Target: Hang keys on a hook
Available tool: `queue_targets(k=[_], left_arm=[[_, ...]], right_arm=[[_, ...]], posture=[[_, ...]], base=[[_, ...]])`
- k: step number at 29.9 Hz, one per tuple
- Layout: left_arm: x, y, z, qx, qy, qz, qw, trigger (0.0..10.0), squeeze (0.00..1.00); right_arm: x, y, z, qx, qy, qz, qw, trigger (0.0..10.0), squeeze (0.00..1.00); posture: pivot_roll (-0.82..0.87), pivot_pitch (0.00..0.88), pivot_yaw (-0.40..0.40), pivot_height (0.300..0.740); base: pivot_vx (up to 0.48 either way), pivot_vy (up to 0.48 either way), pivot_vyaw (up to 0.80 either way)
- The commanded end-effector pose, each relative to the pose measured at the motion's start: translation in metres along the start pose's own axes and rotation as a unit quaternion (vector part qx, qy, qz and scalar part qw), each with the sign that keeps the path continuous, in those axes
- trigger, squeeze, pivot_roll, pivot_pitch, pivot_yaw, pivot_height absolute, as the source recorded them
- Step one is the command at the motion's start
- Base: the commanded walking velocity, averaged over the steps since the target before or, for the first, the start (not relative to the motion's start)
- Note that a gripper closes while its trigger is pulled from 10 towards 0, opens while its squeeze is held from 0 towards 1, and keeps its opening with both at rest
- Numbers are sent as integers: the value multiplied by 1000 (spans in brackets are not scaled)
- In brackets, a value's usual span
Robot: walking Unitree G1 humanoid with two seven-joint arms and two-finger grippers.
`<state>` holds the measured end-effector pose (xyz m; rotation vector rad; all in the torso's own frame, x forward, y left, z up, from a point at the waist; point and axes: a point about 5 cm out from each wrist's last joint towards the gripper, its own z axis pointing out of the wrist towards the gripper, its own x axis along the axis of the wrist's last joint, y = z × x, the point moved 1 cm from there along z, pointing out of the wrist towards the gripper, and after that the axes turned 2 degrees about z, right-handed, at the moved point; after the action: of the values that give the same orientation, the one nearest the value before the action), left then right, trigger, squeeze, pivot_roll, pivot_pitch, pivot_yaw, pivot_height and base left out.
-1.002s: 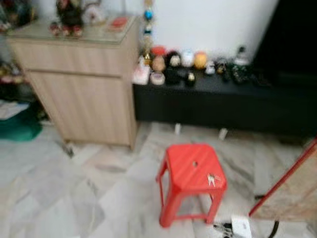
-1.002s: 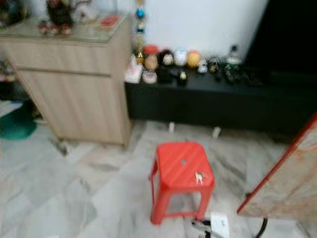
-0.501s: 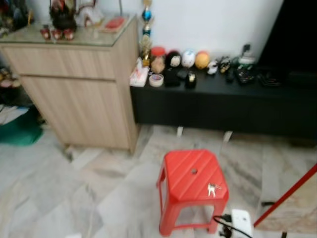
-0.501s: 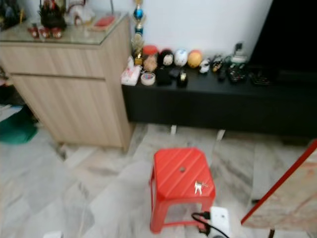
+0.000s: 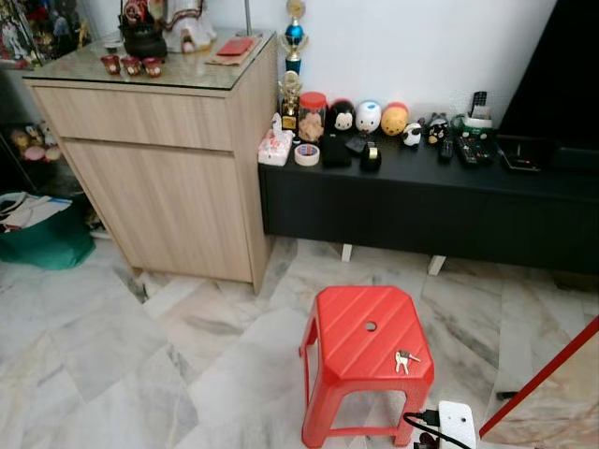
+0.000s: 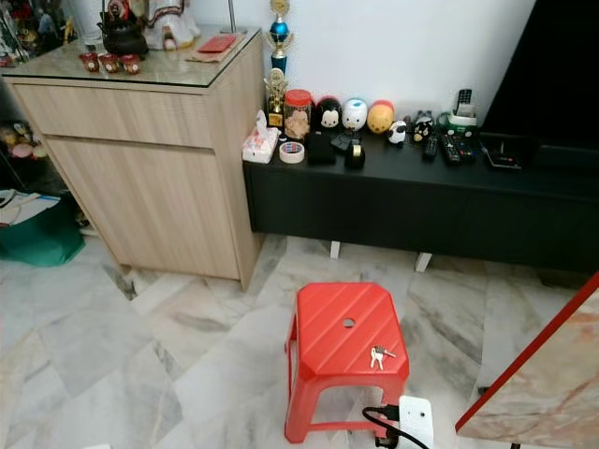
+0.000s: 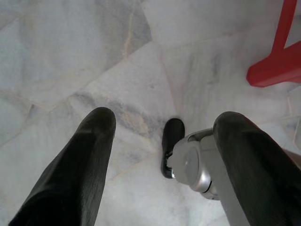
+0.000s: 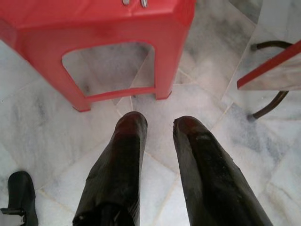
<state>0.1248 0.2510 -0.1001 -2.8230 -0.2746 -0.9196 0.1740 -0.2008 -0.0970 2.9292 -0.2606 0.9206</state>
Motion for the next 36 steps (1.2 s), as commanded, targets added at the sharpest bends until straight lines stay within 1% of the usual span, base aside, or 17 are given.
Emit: queue_targets(k=[1, 22, 25, 28, 29, 32, 33, 35, 36], left_arm=[[-3, 1, 0, -1, -7, -5, 1000, 10000, 0], [-3, 1, 0, -3, -8, -5, 1000, 10000, 0], [-2, 1, 0, 0, -6, -2, 1000, 10000, 0], [-2, 0, 0, 2, -8, 0, 1000, 10000, 0], [-2, 0, 0, 2, -7, 1, 1000, 10000, 0], [-2, 0, 0, 2, -6, 0, 1000, 10000, 0], [-1, 0, 0, 3, -5, 0, 1000, 10000, 0], [-1, 0, 0, 4, -4, -1, 1000, 10000, 0], [-1, 0, 0, 9, 0, -9, 1000, 10000, 0]], right_arm=[[3, -2, 1, 3, 6, 2, 1000, 10000, 0], [2, -1, 0, 1, 6, 10, 1000, 10000, 0], [4, 3, 0, -10, 13, 21, 1000, 10000, 0], [6, 3, 0, -10, 18, 22, 1000, 10000, 0], [16, 4, 1, -7, 40, 21, 999, 10000, 0], [27, 5, 2, -6, 66, 22, 998, 10000, 0], [37, 4, 2, -2, 84, 22, 996, 10000, 0], [49, 2, 3, 4, 104, 18, 994, 10000, 0], [64, 2, 2, 5, 140, 11, 990, 10000, 0]], posture=[[85, 0, -36, 740], [85, 0, -36, 740], [85, 0, -34, 740], [85, 0, -34, 740], [85, 0, -32, 740], [82, 0, -32, 740], [84, 0, -34, 740], [83, 0, -35, 740], [79, 0, -36, 740]], base=[[274, 0, 0], [279, 0, 0], [265, 0, 0], [0, 0, 0], [0, 0, 0], [0, 0, 0], [0, 0, 0], [0, 0, 0], [0, 0, 0]])
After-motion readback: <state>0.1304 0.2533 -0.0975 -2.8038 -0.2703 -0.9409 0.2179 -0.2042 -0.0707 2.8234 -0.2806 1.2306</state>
